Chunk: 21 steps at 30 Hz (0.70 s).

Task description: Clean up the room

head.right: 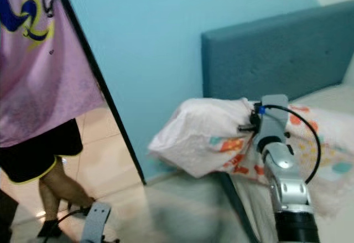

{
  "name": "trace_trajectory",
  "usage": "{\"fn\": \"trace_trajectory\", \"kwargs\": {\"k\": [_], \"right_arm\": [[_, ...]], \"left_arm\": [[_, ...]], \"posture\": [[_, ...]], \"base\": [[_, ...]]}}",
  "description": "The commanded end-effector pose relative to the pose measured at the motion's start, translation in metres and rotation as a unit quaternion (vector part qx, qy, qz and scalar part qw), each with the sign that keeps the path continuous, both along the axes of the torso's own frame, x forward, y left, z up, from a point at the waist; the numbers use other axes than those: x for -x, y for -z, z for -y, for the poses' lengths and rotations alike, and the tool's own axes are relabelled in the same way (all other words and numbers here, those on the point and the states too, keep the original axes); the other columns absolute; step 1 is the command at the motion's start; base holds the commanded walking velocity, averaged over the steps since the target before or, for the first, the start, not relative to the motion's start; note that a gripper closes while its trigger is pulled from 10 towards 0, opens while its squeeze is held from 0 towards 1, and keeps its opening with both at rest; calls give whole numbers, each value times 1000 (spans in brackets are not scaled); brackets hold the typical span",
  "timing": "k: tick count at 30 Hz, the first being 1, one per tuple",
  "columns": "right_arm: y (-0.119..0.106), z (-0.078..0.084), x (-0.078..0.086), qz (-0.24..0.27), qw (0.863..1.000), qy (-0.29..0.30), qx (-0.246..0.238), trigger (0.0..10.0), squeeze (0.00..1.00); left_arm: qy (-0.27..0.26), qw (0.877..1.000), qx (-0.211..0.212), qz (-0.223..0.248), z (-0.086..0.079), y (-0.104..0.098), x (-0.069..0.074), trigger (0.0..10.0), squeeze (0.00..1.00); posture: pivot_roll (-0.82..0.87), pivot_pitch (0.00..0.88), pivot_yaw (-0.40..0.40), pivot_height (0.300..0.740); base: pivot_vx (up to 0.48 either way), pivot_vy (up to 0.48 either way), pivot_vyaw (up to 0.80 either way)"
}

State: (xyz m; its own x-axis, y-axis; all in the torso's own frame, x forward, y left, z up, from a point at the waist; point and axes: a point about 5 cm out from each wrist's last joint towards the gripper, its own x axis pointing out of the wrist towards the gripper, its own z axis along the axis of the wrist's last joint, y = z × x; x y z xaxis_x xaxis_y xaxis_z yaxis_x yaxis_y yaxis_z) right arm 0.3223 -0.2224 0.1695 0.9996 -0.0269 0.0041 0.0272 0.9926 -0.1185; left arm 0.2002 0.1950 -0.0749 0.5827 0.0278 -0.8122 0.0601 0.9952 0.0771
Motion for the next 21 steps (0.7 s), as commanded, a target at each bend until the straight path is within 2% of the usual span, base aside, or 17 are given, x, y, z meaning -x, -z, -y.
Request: {"fn": "trace_trajectory", "kwargs": {"k": [1, 8, 17, 21], "right_arm": [[-23, -9, -1, 57, 998, -16, 7, 10000, 0], [-23, -9, -2, 54, 998, -13, 11, 10000, 0], [-25, -9, -3, 58, 998, -15, 14, 10000, 0], [-27, -8, -3, 61, 998, -14, 27, 10000, 0]], "left_arm": [[2, 1000, -8, -13, -5, 3, 7, 10000, 0], [-1, 1000, -2, -12, -3, 3, 7, 10000, 0], [-2, 1000, 2, -10, -3, 2, 5, 10000, 0], [-3, 1000, 6, -8, -2, 2, 4, 10000, 0]], "posture": [[-84, 0, 50, 740], [-84, 0, 45, 740], [-86, 0, 43, 740], [-90, 0, 44, 740]], "base": [[480, 0, 0], [431, 0, 0], [0, 0, 0], [0, -383, 0]]}}
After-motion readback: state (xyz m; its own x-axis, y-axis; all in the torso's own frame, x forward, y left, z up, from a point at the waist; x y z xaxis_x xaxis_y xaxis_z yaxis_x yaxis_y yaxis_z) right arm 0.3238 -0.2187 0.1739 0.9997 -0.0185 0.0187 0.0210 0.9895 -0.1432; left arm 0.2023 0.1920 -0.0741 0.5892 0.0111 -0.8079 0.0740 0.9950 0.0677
